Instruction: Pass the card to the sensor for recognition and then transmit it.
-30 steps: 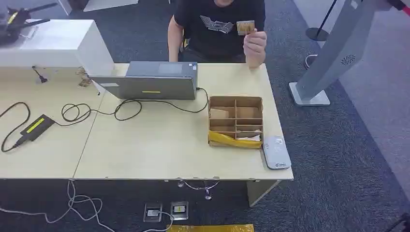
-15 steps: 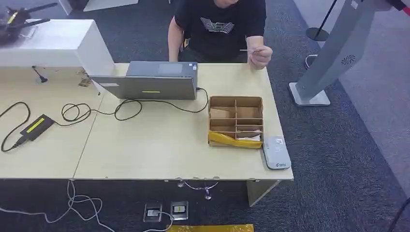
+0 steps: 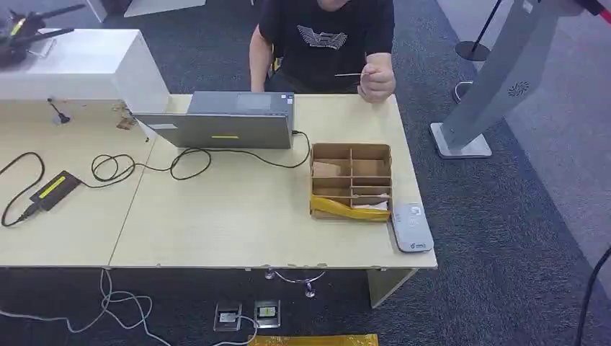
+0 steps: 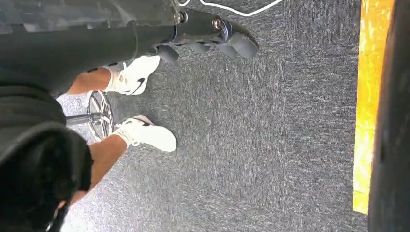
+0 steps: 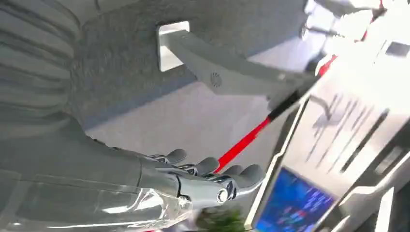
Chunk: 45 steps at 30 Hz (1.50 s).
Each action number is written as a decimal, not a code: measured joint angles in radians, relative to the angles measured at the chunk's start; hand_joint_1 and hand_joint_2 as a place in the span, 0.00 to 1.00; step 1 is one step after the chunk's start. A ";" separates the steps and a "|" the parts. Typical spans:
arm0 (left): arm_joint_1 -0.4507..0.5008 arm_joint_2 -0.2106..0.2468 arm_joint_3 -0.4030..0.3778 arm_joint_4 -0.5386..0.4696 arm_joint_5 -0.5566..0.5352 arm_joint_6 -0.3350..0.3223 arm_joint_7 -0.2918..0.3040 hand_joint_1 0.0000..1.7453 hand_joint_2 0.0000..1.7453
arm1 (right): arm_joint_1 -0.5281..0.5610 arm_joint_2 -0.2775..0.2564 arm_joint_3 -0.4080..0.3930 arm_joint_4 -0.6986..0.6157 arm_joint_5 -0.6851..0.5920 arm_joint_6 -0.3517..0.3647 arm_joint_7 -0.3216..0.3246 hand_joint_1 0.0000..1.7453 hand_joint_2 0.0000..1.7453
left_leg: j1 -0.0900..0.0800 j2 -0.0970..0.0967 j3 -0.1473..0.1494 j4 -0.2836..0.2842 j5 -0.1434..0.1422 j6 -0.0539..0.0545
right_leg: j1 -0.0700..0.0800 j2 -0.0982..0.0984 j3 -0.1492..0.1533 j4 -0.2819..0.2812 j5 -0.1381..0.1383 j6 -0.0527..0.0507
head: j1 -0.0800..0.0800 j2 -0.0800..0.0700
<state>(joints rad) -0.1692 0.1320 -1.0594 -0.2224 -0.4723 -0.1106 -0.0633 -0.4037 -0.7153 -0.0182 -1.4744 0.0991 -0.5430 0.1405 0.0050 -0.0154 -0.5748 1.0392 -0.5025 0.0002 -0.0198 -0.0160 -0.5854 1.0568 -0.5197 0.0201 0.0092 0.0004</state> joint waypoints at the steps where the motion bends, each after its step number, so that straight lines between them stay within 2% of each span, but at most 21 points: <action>1: -0.002 0.000 0.000 0.000 0.001 -0.007 0.000 0.00 0.00 | -0.037 0.002 0.049 -0.004 0.083 0.056 0.036 0.00 1.00 | 0.000 0.000 0.000 0.000 0.000 0.000 | 0.000 0.001 0.000 0.000 0.000 0.000 | 0.000 0.000; 2: -0.004 0.002 0.000 0.000 0.003 -0.011 0.000 0.00 0.00 | -0.077 0.005 0.121 -0.008 0.173 0.100 0.071 0.00 1.00 | 0.000 0.002 0.001 0.000 0.000 -0.001 | 0.000 0.003 -0.001 0.000 0.000 0.000 | -0.001 0.000; 4: -0.011 0.004 0.000 0.000 0.007 -0.013 -0.001 0.00 0.00 | -0.124 0.013 0.238 -0.017 0.250 0.109 0.117 0.00 1.00 | 0.002 0.000 0.003 0.000 0.001 -0.002 | 0.003 0.001 -0.001 0.000 0.000 0.000 | 0.001 0.000; 6: -0.011 0.005 0.000 0.000 0.008 -0.013 -0.003 0.00 0.00 | -0.143 0.017 0.292 -0.022 0.251 0.104 0.132 0.00 1.00 | 0.002 -0.008 0.000 0.000 0.003 -0.001 | 0.002 -0.007 -0.001 0.000 0.000 0.000 | 0.000 0.000; 10: -0.005 0.010 0.000 0.000 0.008 -0.015 -0.005 0.00 0.00 | -0.180 0.016 0.395 -0.024 0.242 0.096 0.129 0.00 1.00 | 0.002 -0.006 -0.001 0.000 0.003 -0.001 | 0.002 -0.005 -0.002 0.000 0.000 0.000 | 0.000 0.000; 16: -0.005 0.011 0.000 0.000 0.008 -0.015 -0.005 0.00 0.00 | -0.198 0.010 0.469 -0.029 0.237 0.095 0.129 0.00 1.00 | 0.002 -0.005 -0.001 0.000 0.003 -0.001 | 0.002 -0.004 -0.003 -0.001 0.000 0.000 | 0.000 0.000; 22: -0.005 0.013 0.000 0.000 0.008 -0.016 -0.005 0.00 0.00 | -0.207 0.008 0.508 -0.031 0.247 0.101 0.129 0.00 1.00 | 0.002 -0.005 -0.001 0.000 0.003 -0.002 | 0.002 -0.004 -0.003 -0.001 0.000 0.000 | 0.000 0.000; 23: -0.005 0.014 0.000 0.000 0.009 -0.017 -0.005 0.00 0.00 | -0.215 0.008 0.516 -0.031 0.266 0.118 0.134 0.00 1.00 | 0.002 -0.005 -0.001 0.000 0.003 -0.002 | 0.002 -0.003 -0.003 -0.001 0.000 0.000 | 0.000 0.000; 25: -0.004 0.015 0.000 0.000 0.010 -0.021 -0.006 0.00 0.00 | -0.242 0.011 0.561 -0.030 0.368 0.196 0.163 0.00 1.00 | 0.002 -0.004 -0.002 0.000 0.003 -0.002 | 0.002 -0.002 -0.003 0.000 0.000 0.000 | 0.000 0.000; 27: -0.003 0.016 0.000 0.000 0.010 -0.021 -0.006 0.00 0.00 | -0.281 0.026 0.625 -0.025 0.474 0.260 0.195 0.00 1.00 | 0.003 -0.003 -0.001 0.000 0.003 -0.002 | 0.003 -0.001 -0.003 0.000 0.000 0.000 | 0.000 0.000; 30: -0.001 0.016 0.000 0.000 0.007 -0.021 -0.006 0.00 0.00 | -0.315 0.052 0.701 -0.015 0.562 0.297 0.216 0.00 1.00 | 0.003 -0.005 -0.002 0.000 0.003 -0.002 | 0.003 -0.004 -0.003 0.000 0.000 0.000 | 0.000 0.000; 34: 0.003 0.016 0.000 0.000 0.001 -0.027 -0.009 0.00 0.00 | -0.361 0.085 0.790 0.007 0.612 0.329 0.223 0.00 1.00 | 0.003 -0.005 -0.002 0.000 0.003 -0.002 | 0.003 -0.003 -0.003 0.000 0.000 0.000 | 0.000 0.000; 38: 0.003 0.010 0.000 0.000 0.008 -0.029 -0.011 0.00 0.00 | -0.378 0.128 0.845 0.032 0.649 0.349 0.210 0.00 1.00 | 0.003 -0.004 -0.002 0.000 0.003 -0.002 | 0.003 -0.003 -0.003 0.000 0.000 0.000 | 0.000 0.000; 45: 0.011 0.003 0.000 0.000 0.014 -0.028 -0.011 0.00 0.00 | -0.383 0.194 0.888 0.087 0.755 0.368 0.166 0.00 1.00 | 0.003 -0.004 -0.002 0.000 0.003 -0.002 | 0.003 -0.002 -0.003 -0.001 0.000 0.000 | 0.000 0.000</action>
<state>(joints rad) -0.1582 0.1350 -1.0594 -0.2224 -0.4578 -0.1385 -0.0744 -0.7871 -0.5211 0.8694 -1.3870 0.8542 -0.1747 0.3063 0.0081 -0.0191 -0.5765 1.0393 -0.4993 -0.0017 -0.0168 -0.0179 -0.5888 1.0563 -0.5197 0.0197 0.0092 0.0004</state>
